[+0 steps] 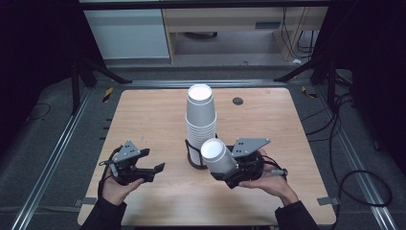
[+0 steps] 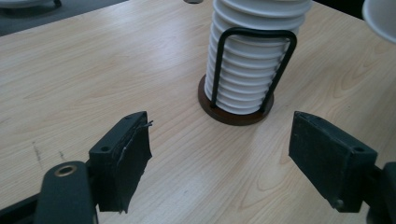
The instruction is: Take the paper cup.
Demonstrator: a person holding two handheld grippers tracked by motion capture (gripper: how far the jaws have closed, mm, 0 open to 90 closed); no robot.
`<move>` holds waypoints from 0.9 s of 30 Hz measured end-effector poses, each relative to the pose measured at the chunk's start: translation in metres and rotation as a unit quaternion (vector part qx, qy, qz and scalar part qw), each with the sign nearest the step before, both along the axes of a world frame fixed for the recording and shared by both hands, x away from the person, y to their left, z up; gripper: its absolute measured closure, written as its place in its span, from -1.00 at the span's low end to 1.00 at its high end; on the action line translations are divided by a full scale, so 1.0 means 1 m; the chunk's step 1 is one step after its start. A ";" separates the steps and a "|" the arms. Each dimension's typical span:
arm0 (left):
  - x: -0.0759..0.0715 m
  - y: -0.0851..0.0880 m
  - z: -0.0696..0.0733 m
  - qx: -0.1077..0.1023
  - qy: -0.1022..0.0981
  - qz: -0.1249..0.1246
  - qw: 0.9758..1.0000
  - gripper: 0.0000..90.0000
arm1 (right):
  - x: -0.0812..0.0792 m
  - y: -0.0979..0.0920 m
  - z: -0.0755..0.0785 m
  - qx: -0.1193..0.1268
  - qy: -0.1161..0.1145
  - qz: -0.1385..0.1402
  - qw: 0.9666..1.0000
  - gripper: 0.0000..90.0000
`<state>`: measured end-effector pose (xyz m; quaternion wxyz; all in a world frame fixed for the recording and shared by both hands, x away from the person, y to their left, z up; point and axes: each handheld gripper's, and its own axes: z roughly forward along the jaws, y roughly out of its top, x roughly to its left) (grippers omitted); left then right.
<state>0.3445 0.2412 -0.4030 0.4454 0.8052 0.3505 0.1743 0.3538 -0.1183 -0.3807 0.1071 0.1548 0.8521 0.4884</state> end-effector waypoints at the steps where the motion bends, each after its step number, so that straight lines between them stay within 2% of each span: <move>1: -0.001 -0.001 0.001 0.002 0.000 -0.006 1.000 -0.56 | 0.000 0.004 -0.002 -0.008 0.002 0.010 1.000 -0.73; 6: -0.003 -0.003 0.004 -0.001 0.000 -0.022 1.000 -0.57 | 0.000 0.011 -0.007 -0.021 0.007 0.026 0.999 -0.73; 14: -0.009 -0.011 0.010 0.008 0.002 -0.061 0.998 -0.60 | 0.002 0.026 -0.015 -0.039 0.016 0.051 0.998 -0.72; 20: -0.013 -0.016 0.013 0.012 0.003 -0.087 0.996 -0.62 | 0.005 0.035 -0.020 -0.055 0.020 0.063 0.996 -0.72; 27: -0.015 -0.023 0.013 0.012 0.010 -0.121 0.993 -0.65 | 0.008 0.046 -0.027 -0.075 0.022 0.079 0.994 -0.72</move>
